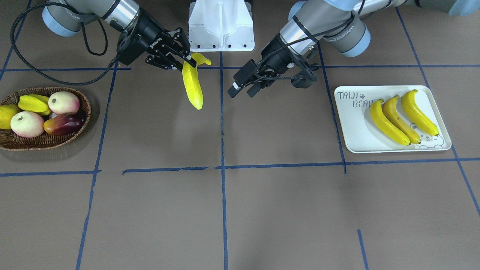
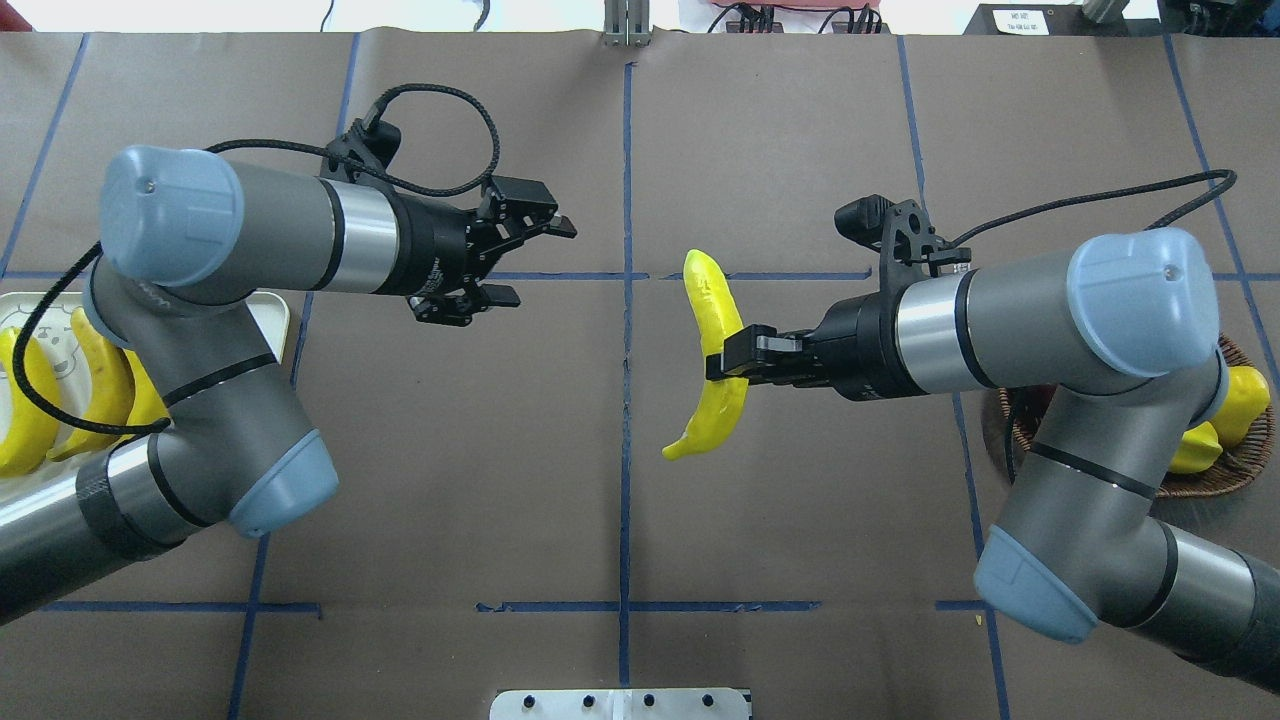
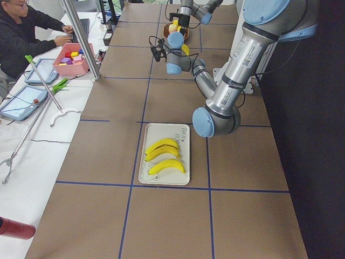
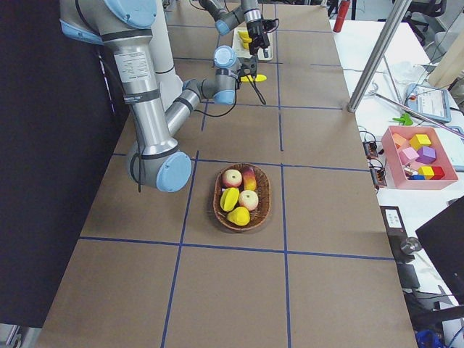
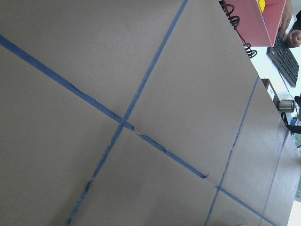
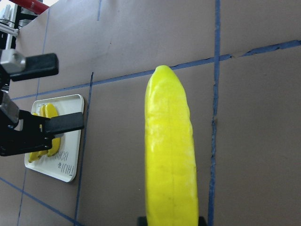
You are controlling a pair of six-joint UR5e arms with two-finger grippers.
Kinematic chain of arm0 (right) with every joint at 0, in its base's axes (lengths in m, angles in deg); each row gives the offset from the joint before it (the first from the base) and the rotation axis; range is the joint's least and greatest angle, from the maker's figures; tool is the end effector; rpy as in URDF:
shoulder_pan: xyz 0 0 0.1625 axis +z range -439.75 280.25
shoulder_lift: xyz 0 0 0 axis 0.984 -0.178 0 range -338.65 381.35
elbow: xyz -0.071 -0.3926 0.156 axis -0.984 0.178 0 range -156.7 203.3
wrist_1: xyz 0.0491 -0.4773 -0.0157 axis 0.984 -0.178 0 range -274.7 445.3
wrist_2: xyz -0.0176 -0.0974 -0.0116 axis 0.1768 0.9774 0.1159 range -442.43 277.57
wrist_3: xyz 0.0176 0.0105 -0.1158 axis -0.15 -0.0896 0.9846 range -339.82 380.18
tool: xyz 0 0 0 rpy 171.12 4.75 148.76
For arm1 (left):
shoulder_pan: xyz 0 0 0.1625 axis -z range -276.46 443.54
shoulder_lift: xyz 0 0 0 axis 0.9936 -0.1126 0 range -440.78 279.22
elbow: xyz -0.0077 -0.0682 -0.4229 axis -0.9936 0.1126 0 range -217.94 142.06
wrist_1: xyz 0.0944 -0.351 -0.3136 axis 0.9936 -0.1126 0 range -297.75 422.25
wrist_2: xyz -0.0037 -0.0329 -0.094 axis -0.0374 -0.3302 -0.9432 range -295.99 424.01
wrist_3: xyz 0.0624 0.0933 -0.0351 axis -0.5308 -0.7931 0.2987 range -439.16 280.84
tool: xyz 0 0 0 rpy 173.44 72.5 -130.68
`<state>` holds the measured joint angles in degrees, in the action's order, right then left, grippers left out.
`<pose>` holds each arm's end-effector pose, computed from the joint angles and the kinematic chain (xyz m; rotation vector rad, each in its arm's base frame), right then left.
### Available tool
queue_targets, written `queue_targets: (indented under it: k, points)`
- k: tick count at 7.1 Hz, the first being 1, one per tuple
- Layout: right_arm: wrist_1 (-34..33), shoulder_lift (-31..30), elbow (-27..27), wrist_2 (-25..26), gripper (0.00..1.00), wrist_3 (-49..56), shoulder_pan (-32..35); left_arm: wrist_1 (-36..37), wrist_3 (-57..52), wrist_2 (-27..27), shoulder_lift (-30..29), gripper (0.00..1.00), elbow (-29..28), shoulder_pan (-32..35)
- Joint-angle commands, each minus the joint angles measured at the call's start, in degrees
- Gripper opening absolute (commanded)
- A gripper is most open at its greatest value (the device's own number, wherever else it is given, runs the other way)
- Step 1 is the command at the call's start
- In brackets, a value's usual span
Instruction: Transfer all bananas from basket to plate
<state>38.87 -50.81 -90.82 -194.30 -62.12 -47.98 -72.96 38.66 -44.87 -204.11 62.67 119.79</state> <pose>-0.4551 -0.3871 0.1710 0.2070 -1.4844 0.0535 0.4922 -0.4791 0.1025 -0.1485 1.5838 -0.6235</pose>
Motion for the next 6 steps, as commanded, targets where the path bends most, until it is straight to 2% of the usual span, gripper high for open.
queue_targets:
  k: [1, 2, 4, 5, 6]
  points:
    - [2.3, 0.1, -0.1, 2.0, 0.03, -0.2, -1.5, -0.4, 4.0, 2.6, -5.1, 0.99, -3.1, -2.6]
    - [3.1, 0.1, 0.0, 2.0, 0.03, -1.0, -1.5, -1.5, 4.0, 4.7, -5.4, 0.99, -3.7, -4.5]
    - [3.8, 0.1, 0.0, 2.0, 0.03, -1.7, -1.5, -2.4, 3.9, 5.3, -5.3, 0.99, -4.1, -6.7]
    - [3.8, 0.1, 0.0, 2.0, 0.03, -1.8, -1.5, -2.6, 3.9, 5.3, -5.4, 0.78, -4.0, -6.8]
    - [3.8, 0.1, 0.0, 2.0, 0.03, -1.8, -1.5, -2.7, 3.7, 5.3, -5.1, 0.11, -3.7, -6.8]
